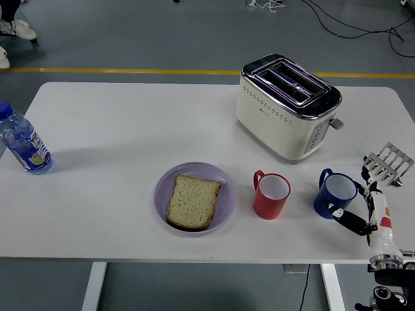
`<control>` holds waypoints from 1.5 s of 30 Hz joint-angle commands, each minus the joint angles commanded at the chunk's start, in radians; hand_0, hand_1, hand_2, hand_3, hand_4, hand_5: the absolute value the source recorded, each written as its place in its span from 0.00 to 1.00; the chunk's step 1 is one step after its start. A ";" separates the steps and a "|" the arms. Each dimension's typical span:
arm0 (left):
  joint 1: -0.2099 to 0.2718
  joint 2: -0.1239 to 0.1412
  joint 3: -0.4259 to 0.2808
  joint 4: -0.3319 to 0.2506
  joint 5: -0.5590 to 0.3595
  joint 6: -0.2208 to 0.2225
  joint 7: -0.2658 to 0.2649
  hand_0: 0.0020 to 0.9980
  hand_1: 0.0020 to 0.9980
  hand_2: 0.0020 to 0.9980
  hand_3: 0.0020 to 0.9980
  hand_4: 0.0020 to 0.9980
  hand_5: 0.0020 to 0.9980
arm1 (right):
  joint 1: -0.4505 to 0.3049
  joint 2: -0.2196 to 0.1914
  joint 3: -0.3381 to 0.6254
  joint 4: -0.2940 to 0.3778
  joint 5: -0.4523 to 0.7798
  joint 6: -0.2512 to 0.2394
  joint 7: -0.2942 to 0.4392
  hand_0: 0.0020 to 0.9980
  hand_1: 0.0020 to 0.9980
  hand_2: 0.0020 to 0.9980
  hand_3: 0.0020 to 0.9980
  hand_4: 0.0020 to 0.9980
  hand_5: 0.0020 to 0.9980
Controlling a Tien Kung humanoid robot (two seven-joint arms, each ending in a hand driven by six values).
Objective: Pick up the cup,pour liquid into bread,place the cup on the desk
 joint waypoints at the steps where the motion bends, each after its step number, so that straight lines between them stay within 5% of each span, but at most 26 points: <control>1: 0.000 0.000 -0.001 0.000 0.001 0.000 0.000 0.34 0.32 0.40 0.65 0.38 1.00 | 0.005 0.000 -0.005 -0.007 0.005 -0.004 0.001 0.97 0.88 0.99 1.00 1.00 0.11; 45: 0.009 -0.004 0.023 0.000 -0.013 -0.004 -0.002 0.34 0.33 0.41 0.65 0.38 1.00 | 0.156 0.047 -0.056 -0.213 0.169 -0.008 0.028 0.96 0.86 0.98 1.00 0.99 0.11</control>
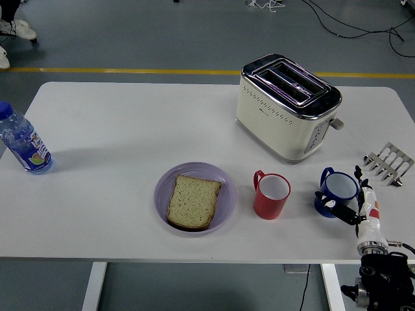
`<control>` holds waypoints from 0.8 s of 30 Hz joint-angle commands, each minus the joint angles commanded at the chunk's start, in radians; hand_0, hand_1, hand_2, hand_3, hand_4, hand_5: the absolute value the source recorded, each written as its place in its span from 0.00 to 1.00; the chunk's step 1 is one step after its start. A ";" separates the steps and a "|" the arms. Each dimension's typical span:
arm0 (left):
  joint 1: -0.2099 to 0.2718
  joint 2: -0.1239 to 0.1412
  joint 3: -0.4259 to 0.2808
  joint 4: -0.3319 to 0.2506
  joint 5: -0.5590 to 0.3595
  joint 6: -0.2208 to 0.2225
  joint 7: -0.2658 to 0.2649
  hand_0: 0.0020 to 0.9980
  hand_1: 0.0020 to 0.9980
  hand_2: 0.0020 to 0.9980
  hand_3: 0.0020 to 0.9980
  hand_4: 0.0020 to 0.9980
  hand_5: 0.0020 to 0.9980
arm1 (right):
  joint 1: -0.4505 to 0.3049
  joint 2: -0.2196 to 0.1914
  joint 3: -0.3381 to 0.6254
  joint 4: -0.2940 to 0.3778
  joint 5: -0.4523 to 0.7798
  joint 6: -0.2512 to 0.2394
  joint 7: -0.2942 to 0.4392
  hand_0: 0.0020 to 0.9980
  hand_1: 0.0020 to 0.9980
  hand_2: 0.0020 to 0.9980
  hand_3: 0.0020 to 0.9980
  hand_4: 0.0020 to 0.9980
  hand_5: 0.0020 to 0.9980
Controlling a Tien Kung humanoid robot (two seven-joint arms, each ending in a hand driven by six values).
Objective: Pick up the cup,pour liquid into bread,place the cup on the desk
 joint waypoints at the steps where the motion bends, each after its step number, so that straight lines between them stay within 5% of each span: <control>1: -0.001 0.000 0.000 0.000 0.000 0.000 0.000 0.34 0.33 0.41 0.65 0.38 1.00 | 0.003 0.000 0.002 -0.005 0.004 0.002 0.001 0.96 0.86 0.98 1.00 0.99 0.11; 14: -0.004 -0.001 -0.002 0.000 -0.002 0.000 -0.003 0.34 0.32 0.41 0.65 0.38 1.00 | 0.015 0.004 -0.014 -0.037 0.074 -0.037 0.058 0.89 0.80 0.89 0.96 0.96 0.10; 15: -0.004 -0.001 -0.003 0.000 -0.001 0.000 -0.003 0.34 0.33 0.41 0.65 0.38 1.00 | 0.015 0.003 -0.014 -0.039 0.079 -0.041 0.060 0.80 0.71 0.76 0.84 0.94 0.08; 24: -0.004 -0.002 0.000 0.000 -0.004 -0.002 -0.004 0.34 0.33 0.41 0.65 0.38 1.00 | 0.018 0.004 -0.016 -0.054 0.101 -0.038 0.057 0.76 0.67 0.72 0.80 0.95 0.10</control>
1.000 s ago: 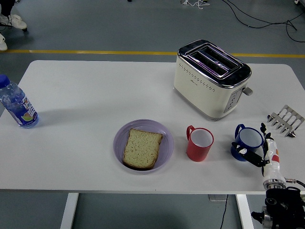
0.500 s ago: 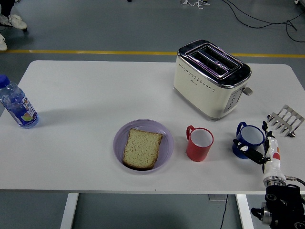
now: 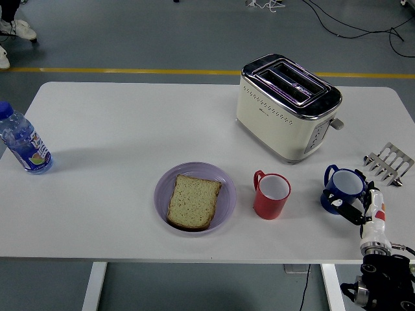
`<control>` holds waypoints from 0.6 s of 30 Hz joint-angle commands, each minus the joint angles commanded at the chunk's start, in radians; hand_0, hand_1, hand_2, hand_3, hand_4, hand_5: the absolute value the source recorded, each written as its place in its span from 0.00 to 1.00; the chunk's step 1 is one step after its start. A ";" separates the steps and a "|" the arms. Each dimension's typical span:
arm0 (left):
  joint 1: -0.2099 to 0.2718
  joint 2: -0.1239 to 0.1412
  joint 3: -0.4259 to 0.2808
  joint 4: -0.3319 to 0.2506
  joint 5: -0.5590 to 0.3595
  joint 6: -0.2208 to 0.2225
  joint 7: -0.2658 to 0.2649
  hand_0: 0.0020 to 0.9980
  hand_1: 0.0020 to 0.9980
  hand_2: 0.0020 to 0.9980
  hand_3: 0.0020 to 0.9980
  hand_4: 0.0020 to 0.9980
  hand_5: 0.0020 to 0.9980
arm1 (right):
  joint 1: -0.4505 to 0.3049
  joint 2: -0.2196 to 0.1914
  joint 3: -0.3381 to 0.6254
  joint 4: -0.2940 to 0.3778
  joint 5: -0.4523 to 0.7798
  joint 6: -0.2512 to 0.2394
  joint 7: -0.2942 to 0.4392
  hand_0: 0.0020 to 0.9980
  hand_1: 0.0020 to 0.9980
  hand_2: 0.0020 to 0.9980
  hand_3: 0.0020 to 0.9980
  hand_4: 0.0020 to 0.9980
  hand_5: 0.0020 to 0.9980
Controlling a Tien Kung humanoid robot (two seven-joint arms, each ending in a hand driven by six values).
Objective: Pick up the cup,pour liquid into bread,place the cup on the desk
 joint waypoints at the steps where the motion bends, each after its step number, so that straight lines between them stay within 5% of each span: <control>1: 0.000 0.000 0.000 0.000 0.000 0.000 0.000 0.34 0.33 0.41 0.65 0.38 1.00 | 0.000 0.000 -0.001 -0.001 0.000 0.000 -0.001 0.76 0.67 0.72 0.80 0.95 0.10; 18: -0.002 0.001 0.004 0.000 -0.003 -0.003 -0.001 0.34 0.33 0.41 0.65 0.38 1.00 | 0.003 0.000 -0.005 -0.009 0.036 0.012 0.017 0.70 0.61 0.65 0.73 0.91 0.10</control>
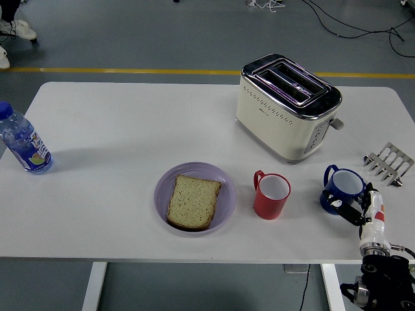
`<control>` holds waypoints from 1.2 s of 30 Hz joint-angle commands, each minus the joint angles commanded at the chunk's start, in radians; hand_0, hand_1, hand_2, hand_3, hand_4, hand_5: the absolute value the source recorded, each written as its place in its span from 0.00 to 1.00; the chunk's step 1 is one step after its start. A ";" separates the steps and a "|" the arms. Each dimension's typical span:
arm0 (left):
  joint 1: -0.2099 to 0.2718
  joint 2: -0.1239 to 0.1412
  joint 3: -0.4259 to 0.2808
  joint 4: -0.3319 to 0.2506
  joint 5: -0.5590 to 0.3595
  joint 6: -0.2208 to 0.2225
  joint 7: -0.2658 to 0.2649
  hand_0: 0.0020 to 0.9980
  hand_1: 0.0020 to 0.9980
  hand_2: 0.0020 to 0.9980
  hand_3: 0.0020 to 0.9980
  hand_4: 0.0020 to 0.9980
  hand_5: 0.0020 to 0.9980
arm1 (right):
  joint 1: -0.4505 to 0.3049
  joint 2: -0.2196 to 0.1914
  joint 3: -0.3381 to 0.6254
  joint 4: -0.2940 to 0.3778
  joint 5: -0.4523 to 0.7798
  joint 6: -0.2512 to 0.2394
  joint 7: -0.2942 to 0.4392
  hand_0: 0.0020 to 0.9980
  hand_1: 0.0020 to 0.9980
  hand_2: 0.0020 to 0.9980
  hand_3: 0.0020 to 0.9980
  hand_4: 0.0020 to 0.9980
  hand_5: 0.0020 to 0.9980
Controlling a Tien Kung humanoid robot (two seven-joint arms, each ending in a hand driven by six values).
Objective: Pick up the cup,pour liquid into bread,place the cup on the desk
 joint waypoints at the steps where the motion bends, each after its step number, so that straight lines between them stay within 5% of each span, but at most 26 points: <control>1: 0.000 0.000 -0.002 0.000 0.002 0.000 0.000 0.34 0.33 0.41 0.65 0.38 1.00 | 0.001 0.000 -0.001 -0.002 0.005 0.000 0.004 0.70 0.61 0.65 0.73 0.91 0.10; 2: 0.000 0.000 -0.002 0.000 0.002 0.000 0.000 0.34 0.33 0.41 0.65 0.38 1.00 | 0.001 0.000 -0.001 -0.002 0.007 0.000 0.005 0.70 0.61 0.65 0.73 0.91 0.10; 3: 0.000 -0.001 -0.003 0.000 0.003 0.000 0.000 0.34 0.33 0.41 0.65 0.38 1.00 | 0.001 0.000 -0.001 -0.004 0.011 0.000 0.009 0.60 0.54 0.60 0.69 0.90 0.08; 8: 0.000 -0.001 -0.002 0.000 0.003 0.001 0.000 0.34 0.33 0.41 0.65 0.38 1.00 | 0.000 0.000 0.009 -0.007 0.017 -0.003 0.023 0.60 0.54 0.60 0.69 0.90 0.08; 9: 0.001 -0.001 -0.002 0.000 0.003 0.001 0.000 0.34 0.33 0.41 0.65 0.38 1.00 | -0.001 0.000 0.013 -0.007 0.014 -0.003 0.023 0.50 0.48 0.55 0.61 0.89 0.06; 14: 0.003 -0.002 -0.001 0.000 0.003 0.002 0.000 0.34 0.33 0.41 0.65 0.38 1.00 | -0.007 -0.004 0.036 0.009 -0.015 -0.023 0.027 0.50 0.48 0.55 0.61 0.89 0.06; 15: 0.004 -0.002 -0.002 0.000 0.003 0.002 0.000 0.34 0.33 0.41 0.65 0.38 1.00 | -0.008 -0.006 0.041 0.014 -0.023 -0.026 0.028 0.41 0.43 0.55 0.55 0.84 0.01; 25: 0.011 0.000 -0.007 0.000 0.010 0.001 0.002 0.34 0.32 0.41 0.65 0.38 1.00 | -0.052 -0.076 0.133 0.177 -0.202 -0.018 -0.033 0.31 0.37 0.53 0.53 0.82 0.02; 30: 0.013 0.003 -0.008 0.000 0.013 0.000 0.003 0.34 0.32 0.40 0.65 0.38 1.00 | -0.073 -0.130 0.192 0.333 -0.358 0.009 -0.159 0.30 0.35 0.52 0.51 0.81 0.00; 36: 0.012 0.006 -0.009 0.000 0.016 -0.001 0.003 0.34 0.32 0.40 0.65 0.38 1.00 | -0.069 -0.181 0.231 0.512 -0.552 0.076 -0.399 0.25 0.31 0.50 0.50 0.84 0.04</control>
